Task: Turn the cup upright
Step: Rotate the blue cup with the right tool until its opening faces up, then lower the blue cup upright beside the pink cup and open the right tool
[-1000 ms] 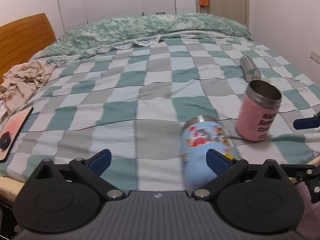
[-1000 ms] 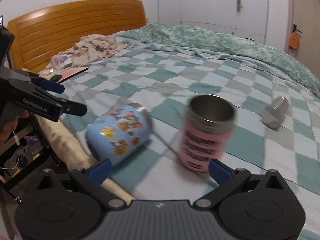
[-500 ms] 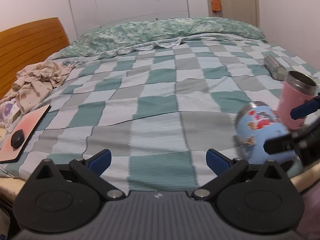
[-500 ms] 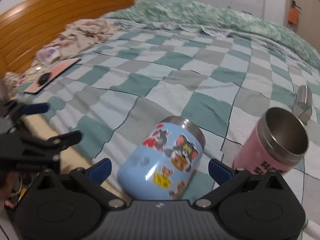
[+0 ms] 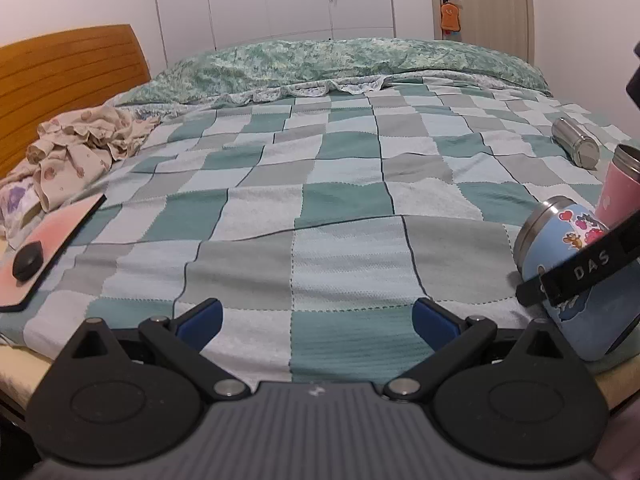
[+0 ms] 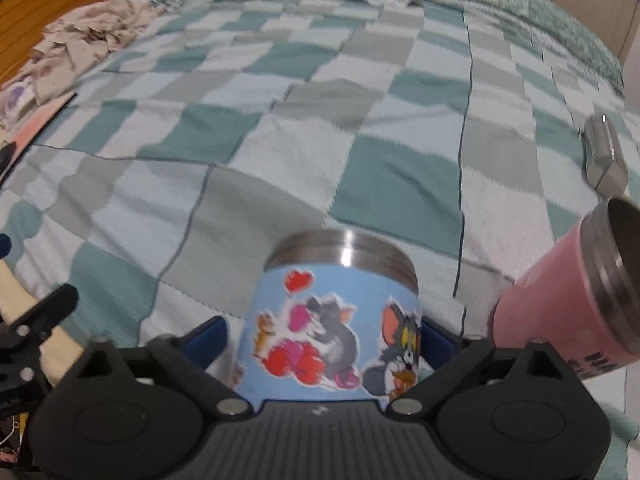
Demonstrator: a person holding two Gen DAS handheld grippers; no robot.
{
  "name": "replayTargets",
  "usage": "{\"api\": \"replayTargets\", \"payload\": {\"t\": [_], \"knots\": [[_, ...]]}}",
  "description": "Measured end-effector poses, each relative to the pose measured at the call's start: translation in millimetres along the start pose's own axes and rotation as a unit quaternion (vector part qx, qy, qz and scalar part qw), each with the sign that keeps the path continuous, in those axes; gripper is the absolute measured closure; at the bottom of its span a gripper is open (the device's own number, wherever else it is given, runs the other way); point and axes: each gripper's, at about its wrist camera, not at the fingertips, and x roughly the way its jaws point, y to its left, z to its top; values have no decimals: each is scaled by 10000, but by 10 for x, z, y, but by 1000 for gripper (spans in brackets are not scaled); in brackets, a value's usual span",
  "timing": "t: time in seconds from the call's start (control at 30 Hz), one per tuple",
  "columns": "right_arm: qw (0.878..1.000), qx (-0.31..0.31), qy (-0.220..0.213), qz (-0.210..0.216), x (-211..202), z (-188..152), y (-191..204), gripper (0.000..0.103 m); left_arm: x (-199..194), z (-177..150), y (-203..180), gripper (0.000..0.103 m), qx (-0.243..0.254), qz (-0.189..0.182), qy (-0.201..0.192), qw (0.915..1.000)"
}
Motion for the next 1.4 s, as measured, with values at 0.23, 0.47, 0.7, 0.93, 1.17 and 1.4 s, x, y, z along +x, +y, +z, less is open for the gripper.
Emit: {"api": "replayTargets", "payload": {"t": [0.23, 0.47, 0.7, 0.93, 1.17, 1.4], "knots": [[9990, -136, -178, 399, -67, -74, -74, 17, -8, -39, -12, 0, -34, -103, 5, 9999], [9869, -521, -1296, 805, -387, -313, -170, 18, -125, -50, 9, 0, -257, -263, -122, 9992], [9594, -764, -2546, 942, -596, -442, -217, 19, -260, -11, -34, 0, -406, -351, -389, 9978], [9461, -870, -3020, 789, -396, -262, -135, 19, -327, -24, -52, 0, -564, -255, -514, 9968], [9478, -966, -2951, 729, -82, -288, -89, 19, -358, -91, -69, 0, -579, -172, -534, 9967], [9305, -1080, -3387, 877, -319, -476, -188, 0, -491, -138, -193, 0, -636, -116, -752, 9951]]}}
